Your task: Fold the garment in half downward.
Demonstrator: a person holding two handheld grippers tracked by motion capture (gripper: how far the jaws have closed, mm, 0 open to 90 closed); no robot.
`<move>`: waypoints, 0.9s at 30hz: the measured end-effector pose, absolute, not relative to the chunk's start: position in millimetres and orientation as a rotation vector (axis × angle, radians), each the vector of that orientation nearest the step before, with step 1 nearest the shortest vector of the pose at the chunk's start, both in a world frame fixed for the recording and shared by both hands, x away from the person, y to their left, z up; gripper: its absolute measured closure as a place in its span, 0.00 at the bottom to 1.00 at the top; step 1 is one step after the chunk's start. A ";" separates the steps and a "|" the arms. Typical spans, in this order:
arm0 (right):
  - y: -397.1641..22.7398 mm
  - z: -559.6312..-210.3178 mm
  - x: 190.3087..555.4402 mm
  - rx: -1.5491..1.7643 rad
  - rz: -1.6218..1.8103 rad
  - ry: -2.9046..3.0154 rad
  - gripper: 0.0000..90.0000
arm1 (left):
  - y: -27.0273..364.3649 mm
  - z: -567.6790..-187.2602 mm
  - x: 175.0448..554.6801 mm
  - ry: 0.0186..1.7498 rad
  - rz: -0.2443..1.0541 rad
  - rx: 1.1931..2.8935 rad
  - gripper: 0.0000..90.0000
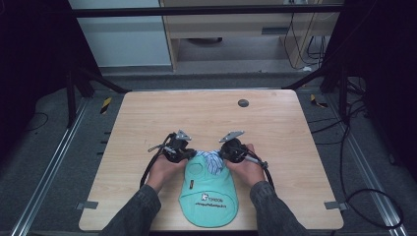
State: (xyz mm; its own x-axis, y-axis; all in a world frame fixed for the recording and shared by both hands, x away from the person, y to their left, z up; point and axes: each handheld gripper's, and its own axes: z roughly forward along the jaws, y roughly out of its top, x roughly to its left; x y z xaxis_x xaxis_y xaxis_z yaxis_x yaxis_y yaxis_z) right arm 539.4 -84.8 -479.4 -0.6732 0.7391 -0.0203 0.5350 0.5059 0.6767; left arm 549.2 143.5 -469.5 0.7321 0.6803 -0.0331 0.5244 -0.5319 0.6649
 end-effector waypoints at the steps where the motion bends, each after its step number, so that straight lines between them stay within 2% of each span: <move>1: -84.8 -479.4 539.4 1.069 0.941 2.445 0.93 | 143.5 -469.5 549.2 0.905 0.302 2.261 0.95; 14: -98.8 -444.4 528.4 0.948 1.012 2.397 0.93 | 135.2 -428.6 547.2 0.801 0.383 2.265 0.95; 27: -103.7 -421.6 533.6 0.883 0.987 2.398 0.93 | 131.5 -411.7 553.1 0.770 0.409 2.262 0.95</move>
